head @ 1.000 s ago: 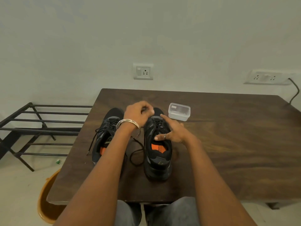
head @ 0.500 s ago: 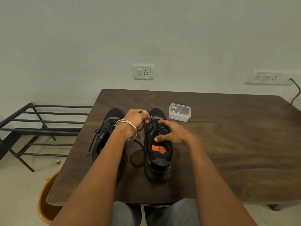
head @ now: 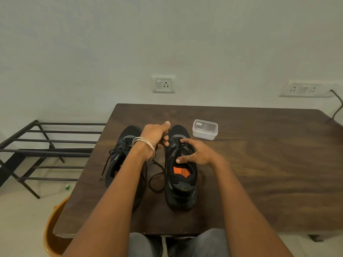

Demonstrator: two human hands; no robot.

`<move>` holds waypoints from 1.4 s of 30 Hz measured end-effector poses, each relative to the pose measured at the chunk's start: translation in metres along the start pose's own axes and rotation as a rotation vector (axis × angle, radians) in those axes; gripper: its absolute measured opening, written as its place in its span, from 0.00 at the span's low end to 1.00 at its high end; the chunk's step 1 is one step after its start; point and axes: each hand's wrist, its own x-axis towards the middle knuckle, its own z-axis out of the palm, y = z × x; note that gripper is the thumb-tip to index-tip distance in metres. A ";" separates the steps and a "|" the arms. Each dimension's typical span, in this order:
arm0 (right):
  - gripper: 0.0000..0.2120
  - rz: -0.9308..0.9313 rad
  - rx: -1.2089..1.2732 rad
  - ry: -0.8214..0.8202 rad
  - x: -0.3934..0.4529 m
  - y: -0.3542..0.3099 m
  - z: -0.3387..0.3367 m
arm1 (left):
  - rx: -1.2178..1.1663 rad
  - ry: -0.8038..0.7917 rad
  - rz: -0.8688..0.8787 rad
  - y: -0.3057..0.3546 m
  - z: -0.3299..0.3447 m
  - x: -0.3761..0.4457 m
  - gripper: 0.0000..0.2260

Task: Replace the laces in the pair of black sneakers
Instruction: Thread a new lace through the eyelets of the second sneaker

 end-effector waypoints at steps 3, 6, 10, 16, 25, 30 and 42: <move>0.41 0.004 0.009 -0.001 0.001 -0.001 0.001 | 0.100 0.030 -0.125 -0.012 0.001 0.005 0.16; 0.41 0.003 0.007 -0.001 -0.001 -0.003 0.000 | 0.205 0.134 -0.195 -0.022 0.001 0.011 0.12; 0.42 0.012 -0.009 0.005 -0.004 -0.005 0.000 | 0.393 0.056 -0.314 -0.031 0.002 0.014 0.09; 0.42 0.014 -0.010 0.003 -0.010 -0.008 0.000 | 0.890 0.070 -0.180 -0.031 0.001 0.012 0.12; 0.42 0.080 -0.023 -0.033 -0.012 -0.021 -0.001 | 0.592 0.186 -0.038 -0.006 -0.005 0.014 0.04; 0.45 0.139 0.048 -0.015 -0.015 -0.031 -0.005 | 0.017 0.189 -0.069 0.014 -0.003 0.004 0.05; 0.08 0.096 0.604 0.274 -0.042 -0.071 -0.023 | -0.689 -0.101 -0.130 0.045 0.003 -0.021 0.09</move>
